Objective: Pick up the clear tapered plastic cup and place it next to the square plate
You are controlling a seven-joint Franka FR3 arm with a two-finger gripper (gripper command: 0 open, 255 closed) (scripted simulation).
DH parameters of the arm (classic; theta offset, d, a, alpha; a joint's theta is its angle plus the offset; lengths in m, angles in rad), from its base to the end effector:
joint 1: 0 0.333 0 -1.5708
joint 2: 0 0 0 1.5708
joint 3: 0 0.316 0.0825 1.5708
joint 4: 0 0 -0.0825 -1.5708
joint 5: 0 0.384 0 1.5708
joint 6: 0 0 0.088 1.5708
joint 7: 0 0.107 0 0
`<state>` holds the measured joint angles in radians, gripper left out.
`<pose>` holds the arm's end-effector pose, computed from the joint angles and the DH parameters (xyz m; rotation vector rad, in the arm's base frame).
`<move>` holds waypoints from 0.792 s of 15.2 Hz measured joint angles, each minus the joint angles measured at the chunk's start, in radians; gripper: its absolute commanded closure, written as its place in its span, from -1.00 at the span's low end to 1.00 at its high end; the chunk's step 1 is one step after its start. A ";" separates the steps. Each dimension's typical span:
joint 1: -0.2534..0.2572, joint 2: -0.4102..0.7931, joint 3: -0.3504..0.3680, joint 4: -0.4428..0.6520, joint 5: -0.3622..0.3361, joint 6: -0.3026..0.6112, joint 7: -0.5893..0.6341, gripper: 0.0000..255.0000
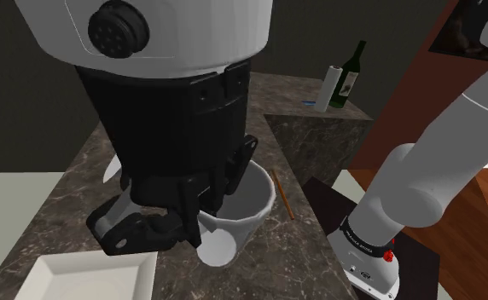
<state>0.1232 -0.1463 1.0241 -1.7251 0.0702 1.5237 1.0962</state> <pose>0.1804 0.4908 0.5869 3.0052 0.0563 -0.0081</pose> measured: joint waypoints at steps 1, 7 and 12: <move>0.001 -0.002 0.000 -0.012 0.002 0.011 -0.001 1.00; 0.005 -0.015 0.000 -0.100 0.013 0.091 -0.005 1.00; 0.008 -0.019 0.002 -0.170 0.018 0.159 -0.007 1.00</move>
<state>0.1311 -0.1658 1.0262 -1.8951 0.0884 1.6826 1.0897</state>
